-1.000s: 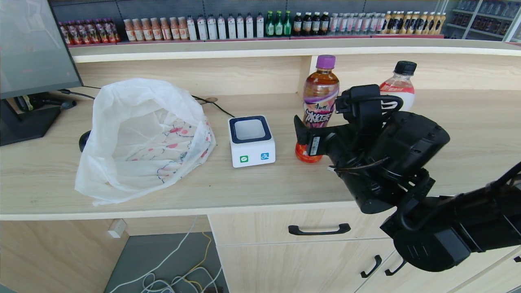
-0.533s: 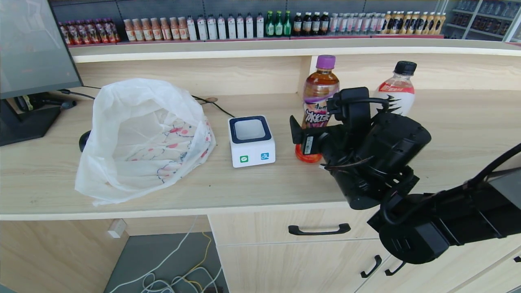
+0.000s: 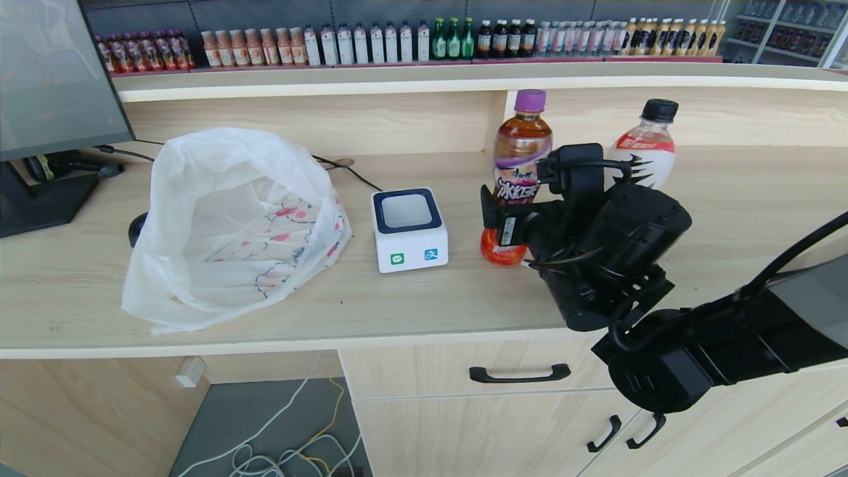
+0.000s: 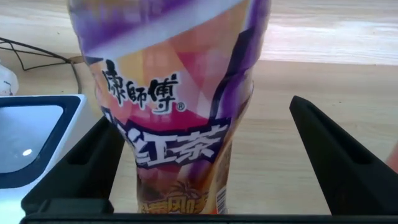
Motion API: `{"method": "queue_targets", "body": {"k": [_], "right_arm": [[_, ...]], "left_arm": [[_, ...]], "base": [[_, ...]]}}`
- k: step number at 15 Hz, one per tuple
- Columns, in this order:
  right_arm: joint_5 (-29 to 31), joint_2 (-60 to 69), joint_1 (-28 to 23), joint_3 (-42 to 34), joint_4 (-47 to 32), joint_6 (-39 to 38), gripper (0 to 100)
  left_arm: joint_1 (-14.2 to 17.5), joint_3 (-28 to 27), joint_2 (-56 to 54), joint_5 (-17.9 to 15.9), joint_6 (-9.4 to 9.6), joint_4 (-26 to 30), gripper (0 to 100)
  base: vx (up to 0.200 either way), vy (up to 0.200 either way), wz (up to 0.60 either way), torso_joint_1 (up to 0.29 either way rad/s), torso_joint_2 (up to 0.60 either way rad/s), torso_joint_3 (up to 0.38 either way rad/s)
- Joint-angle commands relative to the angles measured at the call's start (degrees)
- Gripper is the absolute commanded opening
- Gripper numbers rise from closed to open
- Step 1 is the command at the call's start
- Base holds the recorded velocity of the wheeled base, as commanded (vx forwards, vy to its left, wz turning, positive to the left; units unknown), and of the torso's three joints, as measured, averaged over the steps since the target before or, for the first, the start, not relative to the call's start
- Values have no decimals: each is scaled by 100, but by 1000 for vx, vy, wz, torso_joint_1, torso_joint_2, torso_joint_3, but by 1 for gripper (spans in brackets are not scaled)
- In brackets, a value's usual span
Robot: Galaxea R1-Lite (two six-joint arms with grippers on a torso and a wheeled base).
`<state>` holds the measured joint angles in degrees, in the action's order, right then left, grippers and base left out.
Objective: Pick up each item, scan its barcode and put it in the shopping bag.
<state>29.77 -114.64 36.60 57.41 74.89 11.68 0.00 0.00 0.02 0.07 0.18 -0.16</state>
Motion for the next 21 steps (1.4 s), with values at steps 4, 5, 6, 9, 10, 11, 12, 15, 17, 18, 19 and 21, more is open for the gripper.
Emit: {"method": "queue_targets", "body": {"k": [4, 5, 6, 9, 10, 11, 12, 15, 17, 18, 19, 21], "right_arm": [[-6, -208, -21, 227, 0, -16, 100], [-6, -225, -21, 227, 0, -16, 100], [-6, -225, -21, 245, 0, -16, 100], [-24, -331, -39, 403, -9, -8, 100], [-77, -366, -47, 465, -9, -8, 100], [-77, -384, -47, 465, -9, -8, 100], [-77, -392, -47, 482, -9, -8, 100], [-77, -401, -91, 526, -9, -8, 100], [-77, -401, -100, 526, -9, -16, 100], [-77, -410, -118, 517, -9, -87, 100], [-77, -436, -118, 526, -9, -96, 100], [-77, -436, -118, 579, -9, -104, 0]], "left_arm": [[0, 0, -2, 1, -1, -2, 100], [0, 0, -2, 1, -1, -2, 100], [0, 0, -2, 1, -1, -2, 100], [0, 0, -2, 1, -1, -2, 100], [0, 0, -2, 1, -1, -2, 100], [0, 0, -2, 1, -1, -2, 100], [0, 0, -2, 1, -1, -2, 100], [0, 0, -2, 1, -1, -2, 100], [0, 0, -2, 1, -1, -2, 100], [0, 0, -2, 1, -1, -2, 100], [0, 0, -2, 1, -1, -2, 100], [0, 0, -2, 1, -1, -2, 100]], "base": [[0, 0, 0, 0, 0, 0], [0, 0, 0, 0, 0, 0], [0, 0, 0, 0, 0, 0], [0, 0, 0, 0, 0, 0], [0, 0, 0, 0, 0, 0], [0, 0, 0, 0, 0, 0], [0, 0, 0, 0, 0, 0], [0, 0, 0, 0, 0, 0], [0, 0, 0, 0, 0, 0], [0, 0, 0, 0, 0, 0], [0, 0, 0, 0, 0, 0], [0, 0, 0, 0, 0, 0]]}}
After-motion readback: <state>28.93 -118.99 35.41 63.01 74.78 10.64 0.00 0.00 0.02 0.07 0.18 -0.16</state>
